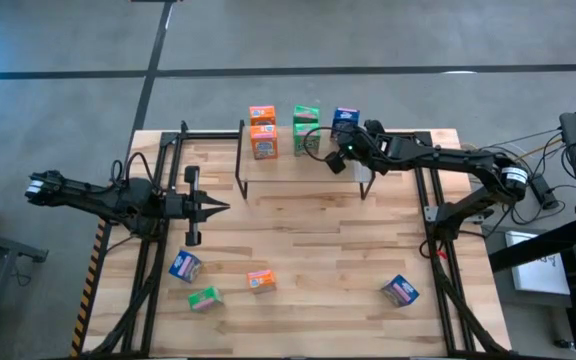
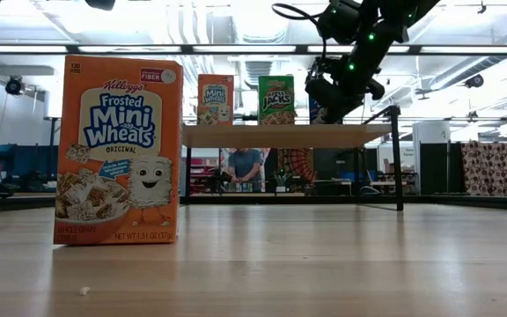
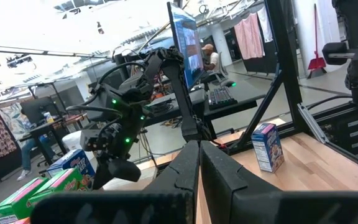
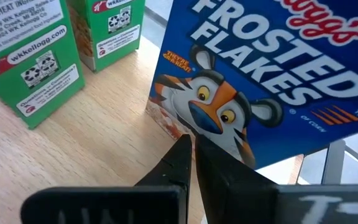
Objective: Stack cereal on shelf
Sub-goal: Put the top right blue cereal box on the shelf
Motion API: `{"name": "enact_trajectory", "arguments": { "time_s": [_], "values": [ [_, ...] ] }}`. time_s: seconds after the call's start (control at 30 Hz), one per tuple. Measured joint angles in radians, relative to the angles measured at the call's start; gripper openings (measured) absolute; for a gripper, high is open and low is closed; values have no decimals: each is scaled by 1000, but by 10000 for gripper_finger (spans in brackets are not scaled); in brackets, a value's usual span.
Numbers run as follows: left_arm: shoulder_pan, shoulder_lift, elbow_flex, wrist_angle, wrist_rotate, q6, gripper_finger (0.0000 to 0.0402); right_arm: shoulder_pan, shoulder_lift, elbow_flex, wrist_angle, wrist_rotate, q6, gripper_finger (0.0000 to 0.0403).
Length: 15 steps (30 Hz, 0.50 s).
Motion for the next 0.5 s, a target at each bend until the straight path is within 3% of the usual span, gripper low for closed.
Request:
{"name": "enact_trajectory", "arguments": {
  "time_s": [0.23,0.5],
  "values": [
    [0,0,0,0,0,0,0,10,-7,0,-12,-6,-10,13],
    [0,0,1,0,0,0,0,108,-94,-3,-10,-46,-79,13]
  ]
}}
